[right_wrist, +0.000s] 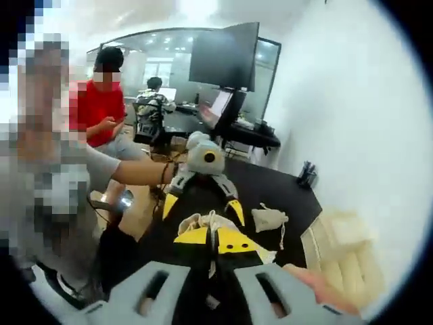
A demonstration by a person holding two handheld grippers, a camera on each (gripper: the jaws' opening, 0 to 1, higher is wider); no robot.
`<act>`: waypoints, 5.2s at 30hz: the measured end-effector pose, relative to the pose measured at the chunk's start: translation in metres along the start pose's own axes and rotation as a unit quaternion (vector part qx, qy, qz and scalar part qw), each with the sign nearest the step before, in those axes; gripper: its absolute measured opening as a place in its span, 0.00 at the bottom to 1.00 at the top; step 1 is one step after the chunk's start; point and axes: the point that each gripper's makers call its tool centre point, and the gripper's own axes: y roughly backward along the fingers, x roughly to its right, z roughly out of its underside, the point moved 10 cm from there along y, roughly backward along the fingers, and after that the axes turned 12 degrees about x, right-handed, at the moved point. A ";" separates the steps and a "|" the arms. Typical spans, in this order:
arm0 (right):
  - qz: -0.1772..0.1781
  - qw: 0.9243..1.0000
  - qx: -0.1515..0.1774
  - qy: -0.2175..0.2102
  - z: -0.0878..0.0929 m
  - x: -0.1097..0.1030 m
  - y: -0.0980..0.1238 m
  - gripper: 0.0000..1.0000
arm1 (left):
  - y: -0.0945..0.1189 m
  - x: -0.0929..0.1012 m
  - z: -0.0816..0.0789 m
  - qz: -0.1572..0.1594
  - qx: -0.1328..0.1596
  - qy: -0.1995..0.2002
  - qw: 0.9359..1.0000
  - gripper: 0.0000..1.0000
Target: Open the drawer, pick up the cosmetic bottles from the table one by one, place them into the drawer, release the gripper, close the drawer, and move the gripper away
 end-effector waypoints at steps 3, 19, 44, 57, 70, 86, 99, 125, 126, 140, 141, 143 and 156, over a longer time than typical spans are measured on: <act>-0.028 1.000 0.001 -0.007 -0.001 -0.007 -0.001 0.00 | -0.004 -0.001 0.003 0.029 0.003 0.016 0.999 0.75; -0.145 0.988 0.018 -0.052 0.008 -0.001 -0.018 0.00 | -0.040 -0.006 0.013 0.156 -0.020 0.021 0.987 0.53; -0.001 0.980 0.170 -0.104 0.047 0.081 -0.008 0.06 | -0.034 -0.054 0.032 0.043 0.044 0.025 0.998 0.30; 0.264 0.919 0.271 -0.112 0.035 0.107 0.014 0.32 | 0.000 -0.084 0.019 -0.154 0.122 -0.016 0.980 0.30; 0.272 0.933 0.204 -0.119 0.051 0.092 -0.050 0.35 | 0.003 -0.091 0.023 -0.220 0.122 -0.054 0.966 0.31; 0.264 0.940 0.166 -0.139 0.063 0.098 -0.088 0.28 | 0.005 -0.097 0.023 -0.237 0.115 -0.056 0.963 0.31; 0.269 0.945 0.130 -0.131 0.065 0.102 -0.095 0.15 | 0.003 -0.097 0.026 -0.245 0.104 -0.064 0.962 0.31; 0.373 0.915 0.110 -0.109 0.062 0.133 -0.023 0.10 | 0.002 -0.106 0.037 -0.271 0.064 -0.083 0.957 0.47; 0.380 0.912 0.110 -0.109 0.063 0.136 -0.018 0.10 | 0.002 -0.106 0.038 -0.272 0.064 -0.084 0.957 0.47; 0.460 0.880 0.086 -0.080 0.082 0.165 0.040 0.10 | -0.003 -0.105 0.043 -0.268 0.047 -0.084 0.959 0.51; 0.464 0.878 0.085 -0.079 0.084 0.167 0.043 0.10 | -0.004 -0.104 0.044 -0.267 0.045 -0.084 0.959 0.51; 0.470 0.875 0.086 -0.079 0.089 0.172 0.056 0.10 | -0.007 -0.101 0.045 -0.264 0.041 -0.087 0.960 0.51; 0.487 0.867 0.092 -0.049 0.107 0.200 0.074 0.10 | -0.016 -0.098 0.051 -0.252 0.014 -0.095 0.963 0.52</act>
